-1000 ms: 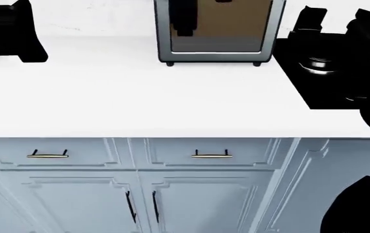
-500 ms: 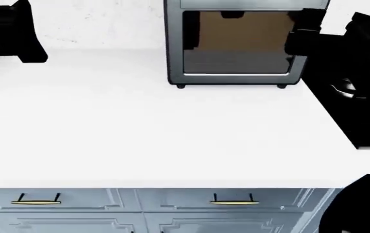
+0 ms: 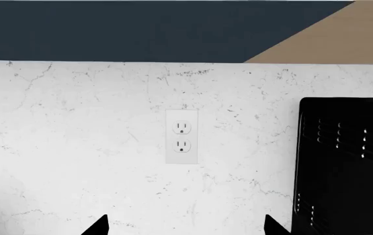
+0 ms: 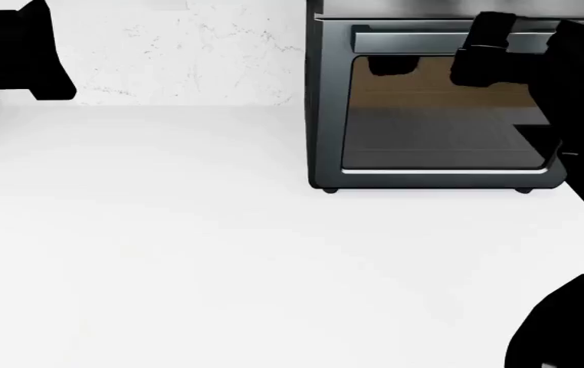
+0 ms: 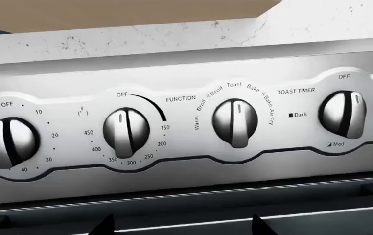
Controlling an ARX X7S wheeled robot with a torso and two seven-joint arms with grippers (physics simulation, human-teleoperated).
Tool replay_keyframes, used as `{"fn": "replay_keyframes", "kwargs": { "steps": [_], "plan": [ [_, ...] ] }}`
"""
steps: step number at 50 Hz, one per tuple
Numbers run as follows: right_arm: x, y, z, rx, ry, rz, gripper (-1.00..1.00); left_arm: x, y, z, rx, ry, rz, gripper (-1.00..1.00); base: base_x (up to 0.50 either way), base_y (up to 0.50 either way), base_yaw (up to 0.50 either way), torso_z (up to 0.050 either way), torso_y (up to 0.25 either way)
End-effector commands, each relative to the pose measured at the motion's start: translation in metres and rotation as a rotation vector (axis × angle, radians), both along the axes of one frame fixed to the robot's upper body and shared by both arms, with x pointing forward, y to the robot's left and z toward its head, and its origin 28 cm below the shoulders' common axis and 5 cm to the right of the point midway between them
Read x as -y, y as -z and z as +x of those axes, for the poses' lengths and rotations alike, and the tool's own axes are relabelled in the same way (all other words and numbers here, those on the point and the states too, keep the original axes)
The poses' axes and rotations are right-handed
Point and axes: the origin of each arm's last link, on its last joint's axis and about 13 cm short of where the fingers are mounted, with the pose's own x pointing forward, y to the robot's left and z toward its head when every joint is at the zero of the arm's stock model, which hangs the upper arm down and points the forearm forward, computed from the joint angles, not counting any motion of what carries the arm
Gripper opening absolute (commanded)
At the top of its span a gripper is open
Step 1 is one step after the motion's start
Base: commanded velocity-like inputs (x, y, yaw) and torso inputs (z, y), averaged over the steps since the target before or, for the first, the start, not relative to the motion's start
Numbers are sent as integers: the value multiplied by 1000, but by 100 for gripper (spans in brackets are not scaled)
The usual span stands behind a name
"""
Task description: Turn on the toaster oven by setting the timer.
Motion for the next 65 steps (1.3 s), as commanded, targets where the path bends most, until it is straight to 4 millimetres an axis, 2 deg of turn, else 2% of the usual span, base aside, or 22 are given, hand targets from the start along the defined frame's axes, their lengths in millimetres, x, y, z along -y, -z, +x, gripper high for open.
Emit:
{"fn": "replay_keyframes", "kwargs": {
  "steps": [1,16,21,24,26,30,40,43,49,65],
  "plan": [
    [0,0,1,-6,11,7,100,0,0,1,-1,-1,1,100,0,0,0,0,0],
    [0,-3,-2,-4,15,-4,100,0,0,0,0,-2,0,100,0,0,0,0,1],
    [0,-26,-16,-38,37,-57,100,-1,-1,0,2,-5,1,100,0,0,0,0,0],
    [-1,-41,-26,-101,-23,-70,100,-1,-1,0,3,-5,0,100,0,0,0,0,0],
    [-2,-49,-35,-74,-31,-103,100,-1,0,-1,3,-5,-1,100,0,0,0,0,0],
    [-5,-58,-45,-100,-70,-140,100,-1,-1,-2,7,-8,-3,100,0,0,0,0,0],
    [-17,-84,-46,-215,-65,-112,100,-2,-2,-3,9,-16,-7,100,0,0,0,0,0],
    [-22,-94,-53,-212,-85,-109,100,-2,-1,-3,5,-13,-6,100,0,0,0,0,0],
    [-32,-109,-52,-235,-106,-62,100,-1,1,-3,0,-7,-6,100,0,0,0,0,0],
    [-57,-121,-50,-255,-98,-29,100,-1,2,-4,-2,-4,-8,100,0,0,0,0,0]
  ]
}}
